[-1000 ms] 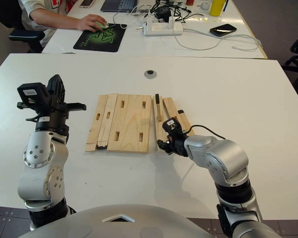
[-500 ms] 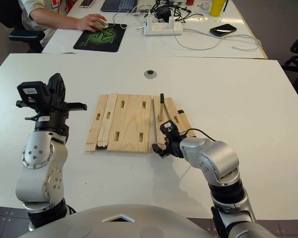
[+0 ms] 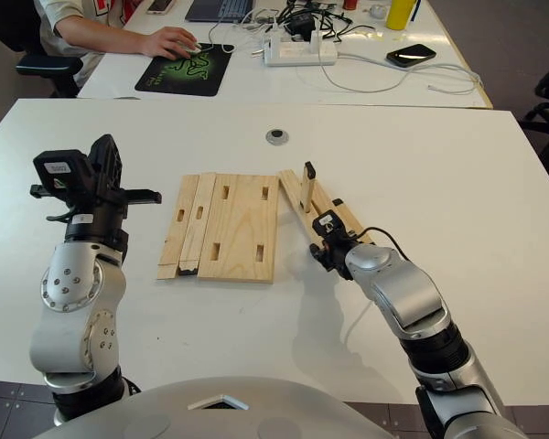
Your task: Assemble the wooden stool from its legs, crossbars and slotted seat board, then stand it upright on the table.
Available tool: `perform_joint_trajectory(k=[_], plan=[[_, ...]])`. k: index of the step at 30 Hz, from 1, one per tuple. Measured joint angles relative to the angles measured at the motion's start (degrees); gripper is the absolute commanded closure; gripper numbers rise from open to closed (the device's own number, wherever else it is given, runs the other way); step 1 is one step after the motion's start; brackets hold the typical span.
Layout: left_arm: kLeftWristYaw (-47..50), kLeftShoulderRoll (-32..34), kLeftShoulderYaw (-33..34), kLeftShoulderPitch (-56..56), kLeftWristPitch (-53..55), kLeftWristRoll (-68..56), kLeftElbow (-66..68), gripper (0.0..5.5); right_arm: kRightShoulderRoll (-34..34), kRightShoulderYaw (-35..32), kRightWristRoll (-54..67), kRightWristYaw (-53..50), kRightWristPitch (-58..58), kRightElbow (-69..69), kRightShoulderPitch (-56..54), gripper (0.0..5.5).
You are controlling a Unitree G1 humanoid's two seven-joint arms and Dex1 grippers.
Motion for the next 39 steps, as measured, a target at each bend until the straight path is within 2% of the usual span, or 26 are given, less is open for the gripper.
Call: perform_joint_trajectory(k=[5,13,29,39], plan=[[-0.13,0.02,-0.03,-0.48,-0.61,0.25,0.1,5.5,1.21,-0.75,-0.58,0.91,-0.89,0.31,0.6,3.36],[-1.21,0.21,0.37,-1.7,-1.82,0.18,1.6,5.5,9.37,-6.57,0.76,1.43,-6.8,-0.43,-1.79,3.42],[-2.36,1.0,1.37,-2.3,-2.55,0.17,2.76,5.5,9.51,-8.03,-1.49,2.75,-9.95,0.04,-0.29,3.42],[-2.98,1.28,1.71,-2.3,-2.45,0.13,2.74,5.5,14.3,-12.78,0.3,3.18,-15.0,-0.2,-0.07,3.42]])
